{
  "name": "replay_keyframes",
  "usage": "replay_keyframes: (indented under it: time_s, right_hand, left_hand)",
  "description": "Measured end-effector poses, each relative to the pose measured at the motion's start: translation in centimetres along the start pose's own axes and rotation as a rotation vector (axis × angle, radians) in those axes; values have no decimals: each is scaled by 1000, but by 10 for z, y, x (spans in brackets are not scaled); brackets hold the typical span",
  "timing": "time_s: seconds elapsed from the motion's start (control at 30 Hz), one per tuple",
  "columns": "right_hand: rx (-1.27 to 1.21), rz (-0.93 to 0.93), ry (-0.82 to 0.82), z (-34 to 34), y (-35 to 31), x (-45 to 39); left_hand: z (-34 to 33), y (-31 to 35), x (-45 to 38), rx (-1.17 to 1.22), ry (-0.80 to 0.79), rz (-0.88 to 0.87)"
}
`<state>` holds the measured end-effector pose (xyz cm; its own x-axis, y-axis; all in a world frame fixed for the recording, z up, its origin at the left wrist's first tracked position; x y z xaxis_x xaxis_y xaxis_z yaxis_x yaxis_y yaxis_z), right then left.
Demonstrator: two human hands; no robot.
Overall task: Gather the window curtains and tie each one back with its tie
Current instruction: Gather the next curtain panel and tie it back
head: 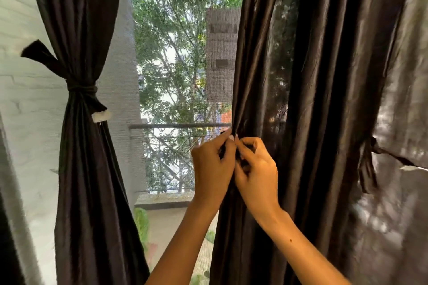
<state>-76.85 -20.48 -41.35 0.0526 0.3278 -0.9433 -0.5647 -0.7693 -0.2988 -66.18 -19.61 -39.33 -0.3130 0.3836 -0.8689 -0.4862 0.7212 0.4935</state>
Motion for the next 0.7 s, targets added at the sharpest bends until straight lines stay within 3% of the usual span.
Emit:
replay_keyframes:
  time_s: [0.3, 0.37, 0.5, 0.7]
  right_hand:
    - [-151, -38, -130, -3, 6, 0]
    - [-165, -76, -74, 4, 15, -4]
    - [-110, -281, 79, 14, 50, -19]
    - [-424, -629, -30, -12, 87, -30]
  left_hand:
    - [11, -1, -12, 60, 17, 125]
    - [15, -3, -14, 30, 49, 127]
    - [20, -7, -16, 41, 79, 173]
    - [23, -13, -18, 56, 71, 218]
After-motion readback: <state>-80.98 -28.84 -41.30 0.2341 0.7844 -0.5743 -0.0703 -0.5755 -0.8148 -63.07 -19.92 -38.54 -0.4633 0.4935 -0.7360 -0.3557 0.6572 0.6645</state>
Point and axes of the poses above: each hand's wrist, its own x-axis away from the middle knuckle, its own z-axis out of the back of the hand, y = z × x, the point moved 6 cm from there along -x, towards the middle knuckle, and after that the axes turned 4 degrees about y, right-handed, at the moved point
